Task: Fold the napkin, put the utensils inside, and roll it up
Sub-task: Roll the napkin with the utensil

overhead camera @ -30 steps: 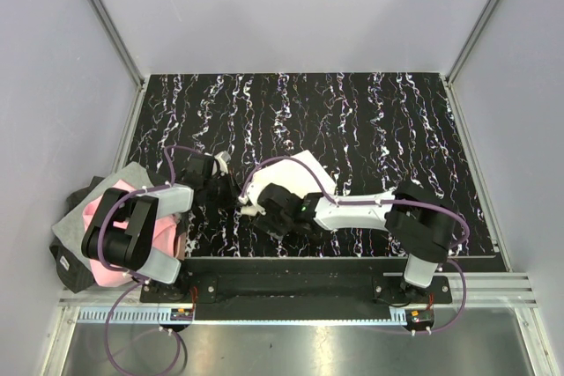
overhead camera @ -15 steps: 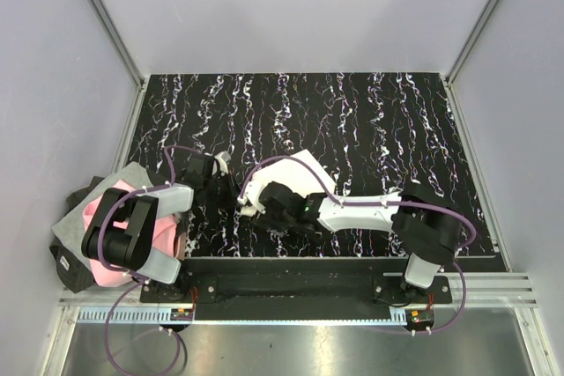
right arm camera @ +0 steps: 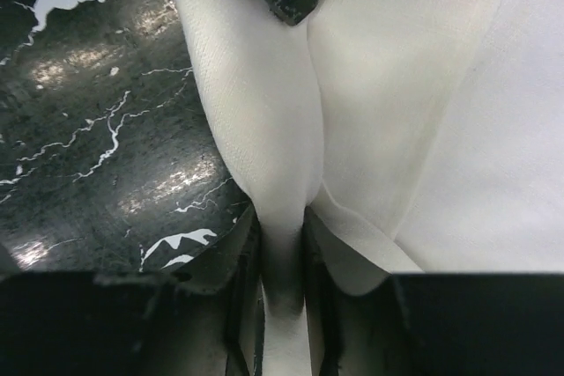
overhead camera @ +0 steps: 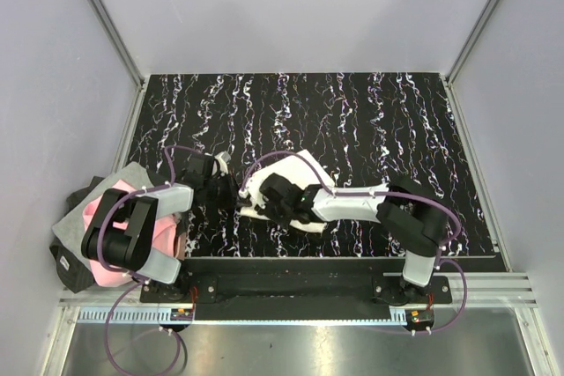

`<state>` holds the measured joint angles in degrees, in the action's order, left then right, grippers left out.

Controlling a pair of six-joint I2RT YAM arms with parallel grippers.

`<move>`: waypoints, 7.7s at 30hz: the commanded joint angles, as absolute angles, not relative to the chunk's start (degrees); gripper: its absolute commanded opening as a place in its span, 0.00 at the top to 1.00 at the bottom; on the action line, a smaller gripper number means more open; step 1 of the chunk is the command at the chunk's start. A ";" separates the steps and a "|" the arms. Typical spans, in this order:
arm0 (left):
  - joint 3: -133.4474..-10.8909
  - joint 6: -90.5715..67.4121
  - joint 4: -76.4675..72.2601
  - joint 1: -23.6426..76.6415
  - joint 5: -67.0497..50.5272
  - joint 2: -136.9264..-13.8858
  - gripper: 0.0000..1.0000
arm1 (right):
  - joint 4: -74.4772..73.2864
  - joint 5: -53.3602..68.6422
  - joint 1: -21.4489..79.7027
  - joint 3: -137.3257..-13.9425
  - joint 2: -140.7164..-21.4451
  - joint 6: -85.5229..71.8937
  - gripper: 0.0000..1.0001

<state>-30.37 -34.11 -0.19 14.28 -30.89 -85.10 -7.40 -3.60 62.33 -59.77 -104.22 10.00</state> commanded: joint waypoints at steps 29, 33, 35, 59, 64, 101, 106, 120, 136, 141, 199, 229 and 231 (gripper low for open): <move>-14.07 -31.20 -9.65 16.43 -24.52 -54.58 0.28 | -19.60 68.10 37.62 -71.89 -126.47 -2.37 0.93; -11.43 -31.11 -13.09 16.96 -26.10 -54.67 0.27 | -19.69 69.70 36.65 -73.04 -129.02 -3.07 0.93; -10.73 -31.03 -15.10 17.22 -26.80 -54.76 0.27 | -19.69 70.31 36.48 -73.56 -129.81 -3.43 0.93; -12.30 -29.18 -27.51 18.81 -28.74 -65.65 0.52 | -20.30 71.37 35.68 -74.88 -133.42 -4.83 0.91; -12.74 -27.78 -28.91 19.07 -29.53 -67.49 0.57 | -20.83 71.46 35.77 -74.88 -133.68 -4.48 0.91; -31.11 -31.82 -2.55 19.42 -29.00 -83.49 1.00 | -25.84 6.52 48.77 -54.15 -81.83 -11.41 0.21; -32.25 -31.90 -0.62 19.42 -28.74 -84.20 1.00 | -27.16 1.85 53.95 -51.51 -80.33 -15.81 0.21; -34.19 -31.38 2.11 19.42 -28.83 -84.64 1.00 | -27.86 1.84 54.93 -49.13 -86.12 -18.28 0.46; -37.96 -29.45 5.97 19.34 -28.91 -89.03 1.00 | -32.07 6.86 52.29 -52.20 -89.30 -18.29 0.43; -39.02 -29.27 6.94 19.34 -29.53 -90.26 1.00 | -36.21 2.91 52.99 -61.67 -87.19 -13.99 0.29; -37.00 -27.77 8.18 17.31 -23.82 -75.06 0.59 | -26.80 15.38 55.37 -67.41 -110.83 0.53 0.57; -35.33 -28.39 0.97 17.40 -22.94 -79.01 0.43 | -26.11 24.69 42.19 -75.67 -106.08 0.35 0.18; -35.42 -28.74 0.18 17.40 -23.38 -80.24 0.42 | -24.88 25.31 41.93 -75.06 -106.61 0.35 0.18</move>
<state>-34.09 -29.06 4.80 17.54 -24.56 -78.30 -28.88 21.39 42.26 -75.40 -105.10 0.54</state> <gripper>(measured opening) 0.570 0.812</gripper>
